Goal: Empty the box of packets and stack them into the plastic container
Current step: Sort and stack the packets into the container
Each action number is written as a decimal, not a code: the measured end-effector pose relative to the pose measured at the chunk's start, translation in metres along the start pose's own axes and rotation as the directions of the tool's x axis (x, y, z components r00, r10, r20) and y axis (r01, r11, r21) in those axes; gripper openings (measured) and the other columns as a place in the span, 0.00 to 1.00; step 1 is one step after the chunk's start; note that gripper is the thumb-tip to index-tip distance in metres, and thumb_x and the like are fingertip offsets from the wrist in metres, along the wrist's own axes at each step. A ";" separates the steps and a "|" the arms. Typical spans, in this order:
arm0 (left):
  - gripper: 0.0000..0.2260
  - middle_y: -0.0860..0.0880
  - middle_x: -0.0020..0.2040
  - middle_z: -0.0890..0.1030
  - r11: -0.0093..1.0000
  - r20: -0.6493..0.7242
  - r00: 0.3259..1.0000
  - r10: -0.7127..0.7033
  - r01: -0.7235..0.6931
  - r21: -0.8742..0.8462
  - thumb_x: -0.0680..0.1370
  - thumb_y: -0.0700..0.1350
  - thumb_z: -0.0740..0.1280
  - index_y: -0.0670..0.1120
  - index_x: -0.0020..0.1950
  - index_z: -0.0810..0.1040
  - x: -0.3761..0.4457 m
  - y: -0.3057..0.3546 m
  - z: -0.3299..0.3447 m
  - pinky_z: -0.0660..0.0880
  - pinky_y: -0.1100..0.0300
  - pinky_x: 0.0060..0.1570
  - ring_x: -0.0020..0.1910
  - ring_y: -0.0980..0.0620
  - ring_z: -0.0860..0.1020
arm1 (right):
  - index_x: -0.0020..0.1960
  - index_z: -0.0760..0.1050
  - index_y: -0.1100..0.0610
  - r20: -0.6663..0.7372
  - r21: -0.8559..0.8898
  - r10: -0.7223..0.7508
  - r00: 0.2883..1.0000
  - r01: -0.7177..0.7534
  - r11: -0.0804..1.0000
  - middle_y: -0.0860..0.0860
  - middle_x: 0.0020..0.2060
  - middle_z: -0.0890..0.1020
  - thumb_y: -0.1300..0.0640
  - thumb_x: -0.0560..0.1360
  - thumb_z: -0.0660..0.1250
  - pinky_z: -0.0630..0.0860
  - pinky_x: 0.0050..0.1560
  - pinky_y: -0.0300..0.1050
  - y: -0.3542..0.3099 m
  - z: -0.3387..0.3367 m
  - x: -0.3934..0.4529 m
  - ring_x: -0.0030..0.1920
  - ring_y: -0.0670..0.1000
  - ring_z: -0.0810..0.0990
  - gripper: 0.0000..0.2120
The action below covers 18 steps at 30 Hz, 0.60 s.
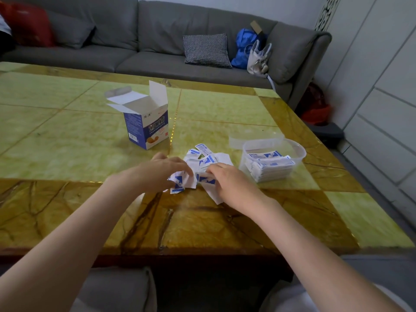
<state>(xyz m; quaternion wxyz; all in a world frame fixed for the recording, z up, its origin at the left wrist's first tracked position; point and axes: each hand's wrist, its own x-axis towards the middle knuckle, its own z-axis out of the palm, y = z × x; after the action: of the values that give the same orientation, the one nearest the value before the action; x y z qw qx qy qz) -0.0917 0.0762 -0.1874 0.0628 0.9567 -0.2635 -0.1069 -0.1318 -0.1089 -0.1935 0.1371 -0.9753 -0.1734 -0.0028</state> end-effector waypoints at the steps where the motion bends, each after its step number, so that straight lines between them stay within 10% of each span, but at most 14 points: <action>1: 0.20 0.57 0.68 0.67 1.000 -0.031 0.999 -0.026 0.026 0.004 0.77 0.45 0.64 0.60 0.66 0.67 0.001 0.002 0.000 0.65 0.55 0.63 0.63 0.49 0.62 | 0.56 0.72 0.60 -0.015 0.016 0.018 1.000 -0.018 1.000 0.54 0.54 0.76 0.64 0.76 0.56 0.69 0.48 0.45 0.001 -0.001 0.000 0.53 0.55 0.74 0.11; 10: 0.12 0.54 0.66 0.67 0.991 -0.198 0.979 -0.046 0.070 0.115 0.76 0.52 0.64 0.57 0.58 0.73 0.012 0.007 0.005 0.63 0.53 0.62 0.64 0.50 0.63 | 0.52 0.77 0.58 -0.119 0.312 0.197 0.973 -0.152 0.938 0.51 0.44 0.79 0.65 0.75 0.61 0.69 0.33 0.36 0.004 -0.002 0.007 0.41 0.50 0.76 0.09; 18: 0.04 0.51 0.55 0.73 0.998 -0.153 0.988 -0.035 0.027 -0.058 0.76 0.44 0.66 0.46 0.50 0.77 0.013 -0.003 0.000 0.70 0.63 0.50 0.49 0.55 0.71 | 0.52 0.76 0.57 0.033 0.792 0.402 0.915 -0.269 0.549 0.51 0.48 0.81 0.65 0.75 0.64 0.76 0.50 0.45 0.000 -0.010 0.008 0.48 0.51 0.80 0.08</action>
<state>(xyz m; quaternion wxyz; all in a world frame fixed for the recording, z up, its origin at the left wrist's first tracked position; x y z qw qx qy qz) -0.0799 0.0717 -0.1904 0.1077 0.9639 -0.2399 -0.0409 -0.1237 -0.1091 -0.1838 0.5580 -0.8283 0.0438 0.0247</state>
